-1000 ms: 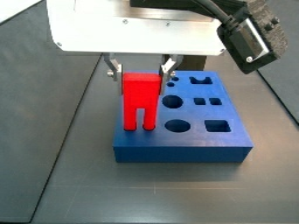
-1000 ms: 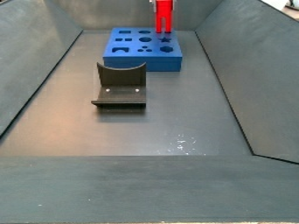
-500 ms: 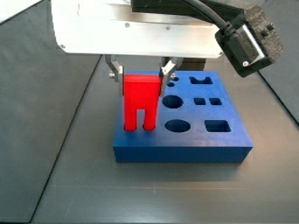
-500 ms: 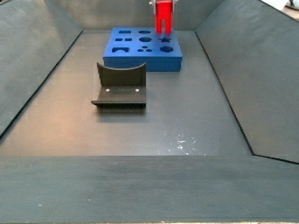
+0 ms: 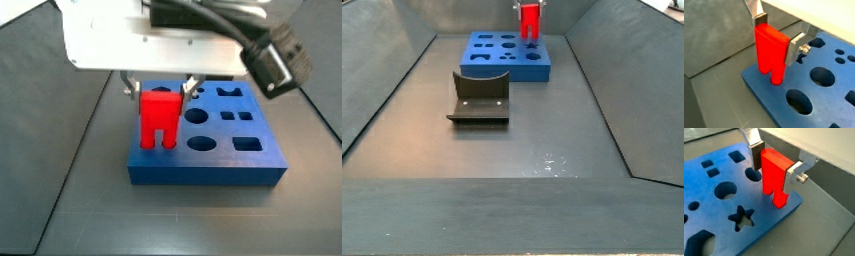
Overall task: Pick up the square-circle object. Move up. Move to above the board. Insert the square-circle object.
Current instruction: Insert the square-circle object.
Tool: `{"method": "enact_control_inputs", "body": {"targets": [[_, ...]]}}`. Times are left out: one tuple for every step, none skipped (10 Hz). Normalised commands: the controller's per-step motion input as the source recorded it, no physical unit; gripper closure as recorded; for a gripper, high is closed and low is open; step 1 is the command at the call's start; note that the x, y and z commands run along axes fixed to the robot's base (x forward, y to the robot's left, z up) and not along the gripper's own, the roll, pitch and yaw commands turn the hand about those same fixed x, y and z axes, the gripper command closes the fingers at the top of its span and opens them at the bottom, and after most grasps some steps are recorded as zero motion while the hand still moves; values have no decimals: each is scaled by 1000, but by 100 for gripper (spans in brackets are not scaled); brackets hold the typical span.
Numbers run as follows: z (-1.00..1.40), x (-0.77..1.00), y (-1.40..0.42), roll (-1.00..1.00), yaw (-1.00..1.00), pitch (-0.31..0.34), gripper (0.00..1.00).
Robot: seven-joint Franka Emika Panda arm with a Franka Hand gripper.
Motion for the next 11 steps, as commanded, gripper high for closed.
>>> {"method": "enact_control_inputs", "body": {"targets": [[-354, 54, 0, 101, 0, 0, 100], [-377, 54, 0, 113, 0, -7, 100], [-420, 6, 0, 127, 0, -60, 100], [-463, 0, 0, 119, 0, -94, 100], [-529, 0, 0, 116, 0, -139, 100], [-629, 0, 0, 117, 0, -220, 100], [-649, 0, -29, 103, 0, -283, 100], [-646, 0, -31, 93, 0, -289, 100], [-717, 0, -37, 94, 0, -260, 100], [-863, -51, -31, 71, 3, -207, 100], [-891, 0, -20, 23, 54, -191, 100]]}}
